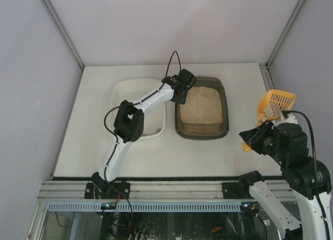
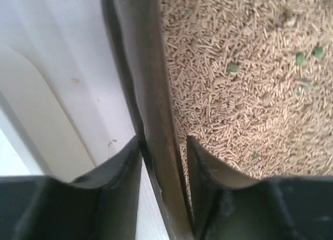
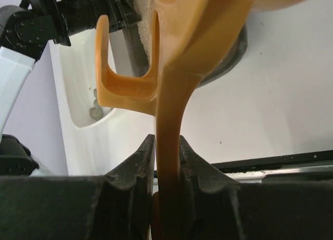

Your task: Clean the litter box

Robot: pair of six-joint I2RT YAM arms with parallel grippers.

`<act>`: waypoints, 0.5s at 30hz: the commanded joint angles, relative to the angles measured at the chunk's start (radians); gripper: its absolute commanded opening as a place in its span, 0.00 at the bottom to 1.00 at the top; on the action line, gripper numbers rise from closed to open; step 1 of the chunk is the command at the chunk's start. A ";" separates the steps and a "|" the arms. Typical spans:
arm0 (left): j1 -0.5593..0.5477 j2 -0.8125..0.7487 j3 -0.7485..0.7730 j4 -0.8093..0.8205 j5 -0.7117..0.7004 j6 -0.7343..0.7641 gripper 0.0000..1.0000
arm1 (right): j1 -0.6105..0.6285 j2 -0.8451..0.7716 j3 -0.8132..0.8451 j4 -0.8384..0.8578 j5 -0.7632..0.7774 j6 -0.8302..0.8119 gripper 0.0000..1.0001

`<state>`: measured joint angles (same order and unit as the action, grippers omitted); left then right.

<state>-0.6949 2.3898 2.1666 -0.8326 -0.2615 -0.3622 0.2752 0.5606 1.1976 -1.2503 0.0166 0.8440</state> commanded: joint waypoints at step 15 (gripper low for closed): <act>-0.129 -0.094 0.041 0.045 0.328 0.719 0.00 | -0.004 -0.006 -0.049 0.044 0.061 -0.043 0.00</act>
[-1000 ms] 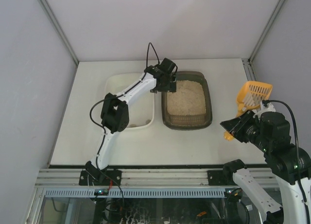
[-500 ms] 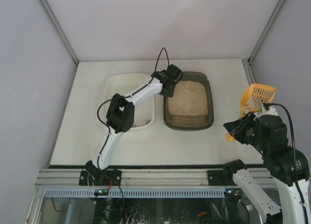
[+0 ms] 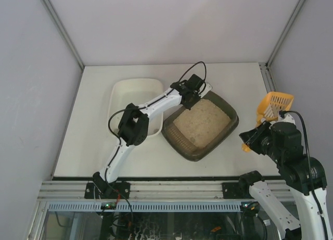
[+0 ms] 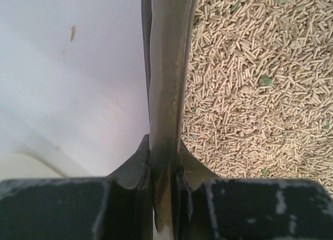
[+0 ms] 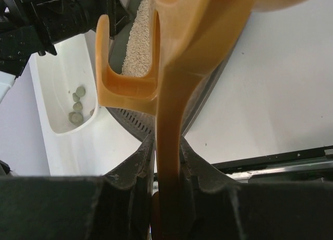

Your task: Clean the litter box

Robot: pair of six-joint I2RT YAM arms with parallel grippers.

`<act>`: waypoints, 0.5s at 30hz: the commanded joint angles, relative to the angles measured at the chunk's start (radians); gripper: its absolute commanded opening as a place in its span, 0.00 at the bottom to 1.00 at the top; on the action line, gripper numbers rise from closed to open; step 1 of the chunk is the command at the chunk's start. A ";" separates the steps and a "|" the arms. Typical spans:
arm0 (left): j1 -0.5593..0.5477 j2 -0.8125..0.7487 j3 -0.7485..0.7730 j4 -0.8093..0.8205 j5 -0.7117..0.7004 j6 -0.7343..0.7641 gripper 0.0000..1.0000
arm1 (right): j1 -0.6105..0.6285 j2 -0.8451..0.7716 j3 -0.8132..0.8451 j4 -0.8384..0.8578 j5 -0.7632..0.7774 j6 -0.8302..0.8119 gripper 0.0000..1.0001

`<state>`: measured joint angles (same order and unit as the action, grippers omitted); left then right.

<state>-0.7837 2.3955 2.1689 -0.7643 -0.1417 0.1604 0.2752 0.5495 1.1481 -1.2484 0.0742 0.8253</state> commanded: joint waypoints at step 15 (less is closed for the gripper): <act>-0.183 -0.058 0.070 -0.035 0.417 0.885 0.00 | -0.004 -0.144 0.002 -0.099 0.174 0.079 0.00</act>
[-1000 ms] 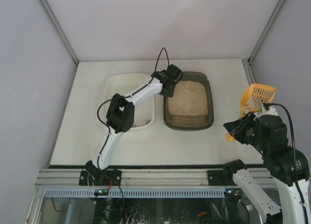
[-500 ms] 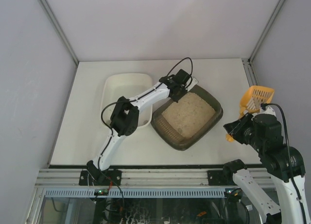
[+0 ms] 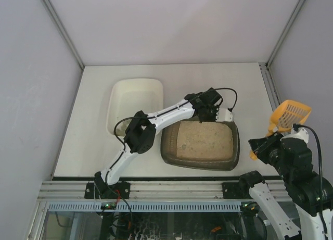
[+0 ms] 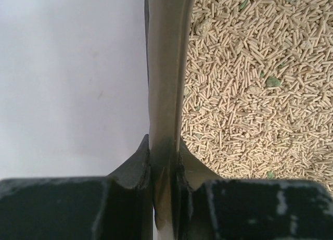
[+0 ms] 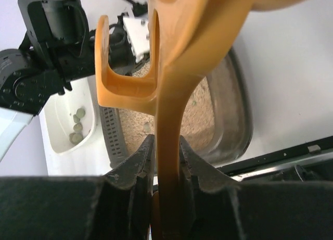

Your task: Clean the litter box

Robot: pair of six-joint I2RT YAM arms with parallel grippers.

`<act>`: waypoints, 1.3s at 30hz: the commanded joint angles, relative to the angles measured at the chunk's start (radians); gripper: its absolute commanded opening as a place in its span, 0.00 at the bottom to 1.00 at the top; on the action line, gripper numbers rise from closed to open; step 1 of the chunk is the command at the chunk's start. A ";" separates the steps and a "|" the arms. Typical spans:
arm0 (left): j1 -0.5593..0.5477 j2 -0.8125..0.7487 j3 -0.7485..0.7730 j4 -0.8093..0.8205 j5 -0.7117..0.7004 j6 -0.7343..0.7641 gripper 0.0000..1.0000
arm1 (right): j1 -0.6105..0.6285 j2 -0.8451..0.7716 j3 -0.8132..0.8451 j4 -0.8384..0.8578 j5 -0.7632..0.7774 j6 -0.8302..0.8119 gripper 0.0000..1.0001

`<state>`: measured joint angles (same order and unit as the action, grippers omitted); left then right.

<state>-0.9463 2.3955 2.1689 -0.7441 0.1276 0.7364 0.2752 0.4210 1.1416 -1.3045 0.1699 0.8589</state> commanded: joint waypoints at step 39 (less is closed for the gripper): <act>0.036 0.195 0.281 0.078 0.564 1.504 0.00 | 0.016 0.009 0.007 -0.122 0.291 0.081 0.00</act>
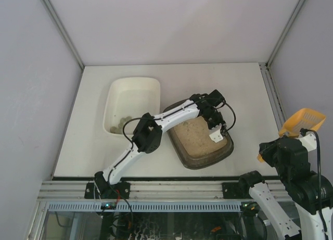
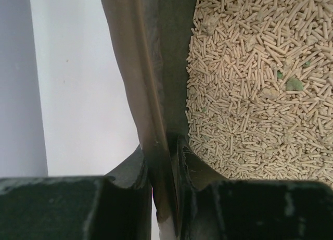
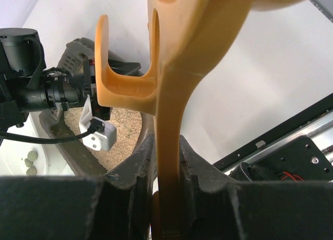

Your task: Clean the litter box

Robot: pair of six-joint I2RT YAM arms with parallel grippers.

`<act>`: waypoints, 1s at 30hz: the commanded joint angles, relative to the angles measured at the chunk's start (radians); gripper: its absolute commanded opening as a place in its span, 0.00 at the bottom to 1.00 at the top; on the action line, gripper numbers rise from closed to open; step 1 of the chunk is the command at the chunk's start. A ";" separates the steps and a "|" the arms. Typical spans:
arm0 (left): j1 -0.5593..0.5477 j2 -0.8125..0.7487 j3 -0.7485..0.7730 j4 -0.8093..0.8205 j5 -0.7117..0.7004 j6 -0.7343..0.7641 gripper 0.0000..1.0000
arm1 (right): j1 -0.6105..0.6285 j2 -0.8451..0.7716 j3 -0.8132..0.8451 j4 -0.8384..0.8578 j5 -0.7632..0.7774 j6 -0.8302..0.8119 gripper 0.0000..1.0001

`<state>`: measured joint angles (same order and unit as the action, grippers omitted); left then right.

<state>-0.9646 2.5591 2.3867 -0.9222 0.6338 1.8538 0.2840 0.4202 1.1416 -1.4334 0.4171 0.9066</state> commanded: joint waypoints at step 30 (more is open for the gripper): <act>0.212 -0.759 -0.375 0.255 -0.064 -0.317 1.00 | 0.014 0.375 0.205 0.054 -0.474 -0.316 0.00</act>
<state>-0.8280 2.0731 2.0758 -0.6743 0.6018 1.8278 0.3061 0.6724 1.2297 -1.3579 0.1123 0.7578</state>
